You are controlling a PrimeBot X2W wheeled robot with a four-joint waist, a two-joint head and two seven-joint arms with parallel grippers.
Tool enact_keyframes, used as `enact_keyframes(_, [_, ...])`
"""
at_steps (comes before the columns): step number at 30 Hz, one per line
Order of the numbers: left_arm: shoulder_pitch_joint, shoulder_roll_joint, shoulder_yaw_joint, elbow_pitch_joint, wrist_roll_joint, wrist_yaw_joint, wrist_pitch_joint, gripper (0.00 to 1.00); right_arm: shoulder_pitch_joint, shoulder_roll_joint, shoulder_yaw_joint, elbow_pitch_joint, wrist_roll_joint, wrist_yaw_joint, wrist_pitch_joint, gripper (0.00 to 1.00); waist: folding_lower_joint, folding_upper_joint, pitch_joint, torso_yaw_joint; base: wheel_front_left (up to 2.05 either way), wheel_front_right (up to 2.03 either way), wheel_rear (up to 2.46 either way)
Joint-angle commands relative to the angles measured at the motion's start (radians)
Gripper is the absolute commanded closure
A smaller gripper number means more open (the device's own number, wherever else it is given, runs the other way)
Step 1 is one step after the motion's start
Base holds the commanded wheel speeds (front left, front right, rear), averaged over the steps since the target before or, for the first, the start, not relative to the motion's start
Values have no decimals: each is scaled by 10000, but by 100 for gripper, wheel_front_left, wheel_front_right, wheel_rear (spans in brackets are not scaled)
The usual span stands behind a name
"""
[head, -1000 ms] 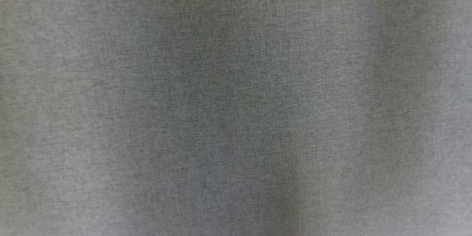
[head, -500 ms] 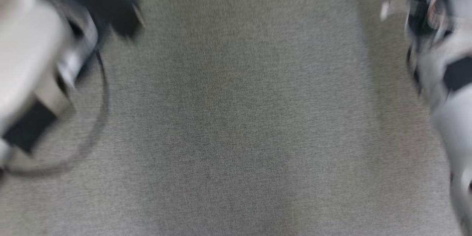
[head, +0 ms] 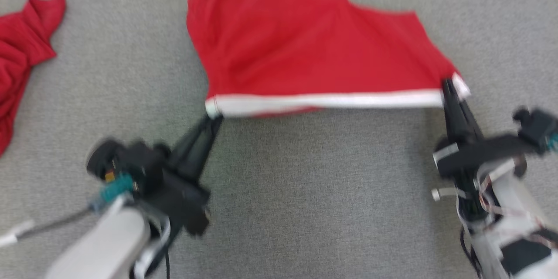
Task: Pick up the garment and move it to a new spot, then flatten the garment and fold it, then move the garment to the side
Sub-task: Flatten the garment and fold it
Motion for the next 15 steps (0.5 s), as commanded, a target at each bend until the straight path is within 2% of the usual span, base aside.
enact_keyframes(1, [516,-68,41,-60,143,-95,-33,100,544,-99,-157,-214,86,-24,39,100,3,2,-526,85,0,0,0])
enact_keyframes(7, [2119,-168,89,-3,699,-352,-35,100,2706,2,-891,-1366,-72,-24,422,100,3,2,-975,160,0,0,0])
enact_keyframes(15, [3523,-260,198,119,1341,-587,-35,100,5535,753,-2091,-3011,-488,-24,1218,100,3,2,-1538,268,0,0,0])
